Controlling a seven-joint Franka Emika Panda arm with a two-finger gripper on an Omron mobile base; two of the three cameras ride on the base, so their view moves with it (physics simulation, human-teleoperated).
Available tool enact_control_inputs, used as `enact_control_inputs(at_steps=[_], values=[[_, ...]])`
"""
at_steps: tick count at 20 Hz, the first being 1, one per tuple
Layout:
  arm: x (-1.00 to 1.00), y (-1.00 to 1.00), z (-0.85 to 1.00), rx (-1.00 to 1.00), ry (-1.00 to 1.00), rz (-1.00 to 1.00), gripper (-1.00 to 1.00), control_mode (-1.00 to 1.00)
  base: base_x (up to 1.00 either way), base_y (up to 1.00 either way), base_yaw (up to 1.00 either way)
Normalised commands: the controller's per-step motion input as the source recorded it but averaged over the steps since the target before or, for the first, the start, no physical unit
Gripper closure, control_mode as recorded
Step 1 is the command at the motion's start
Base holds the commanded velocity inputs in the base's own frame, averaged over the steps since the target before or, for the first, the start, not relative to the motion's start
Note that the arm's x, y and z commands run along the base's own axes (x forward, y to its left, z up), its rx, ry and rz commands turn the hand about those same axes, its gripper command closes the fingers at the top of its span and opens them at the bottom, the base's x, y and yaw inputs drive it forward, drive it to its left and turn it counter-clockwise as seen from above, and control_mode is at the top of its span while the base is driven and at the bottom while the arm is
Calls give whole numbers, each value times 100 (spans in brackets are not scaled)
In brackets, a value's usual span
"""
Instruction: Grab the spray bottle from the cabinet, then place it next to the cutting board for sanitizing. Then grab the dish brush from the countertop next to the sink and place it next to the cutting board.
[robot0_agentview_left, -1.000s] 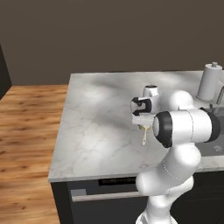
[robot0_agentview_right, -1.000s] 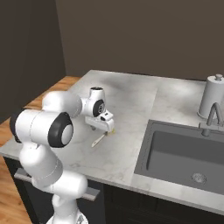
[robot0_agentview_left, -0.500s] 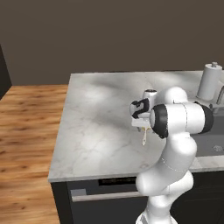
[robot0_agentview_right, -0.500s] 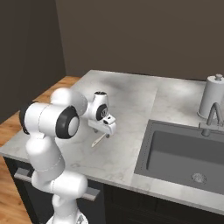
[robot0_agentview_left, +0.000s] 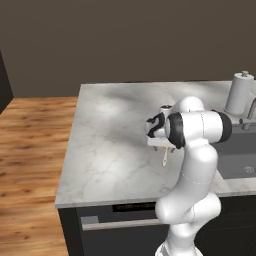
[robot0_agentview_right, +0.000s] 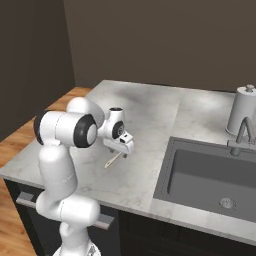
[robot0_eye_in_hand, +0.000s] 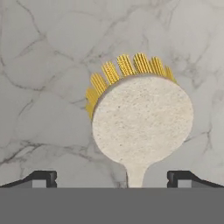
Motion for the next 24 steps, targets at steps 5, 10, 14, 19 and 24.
enact_control_inputs(at_steps=[5, 10, 14, 19, 24], values=[[16, 0, -33, 0, 0, 0, 100, -100, 0, 0, 0], [4, 0, -39, 0, 0, 0, 100, -100, 0, 0, 0], [0, 0, -47, 0, 0, 0, 100, -100, 0, 0, 0], [-12, 2, -12, 0, -3, 0, 100, -100, 0, 0, 0], [-51, 1, 90, 0, -12, 0, 100, -100, 0, 0, 0]])
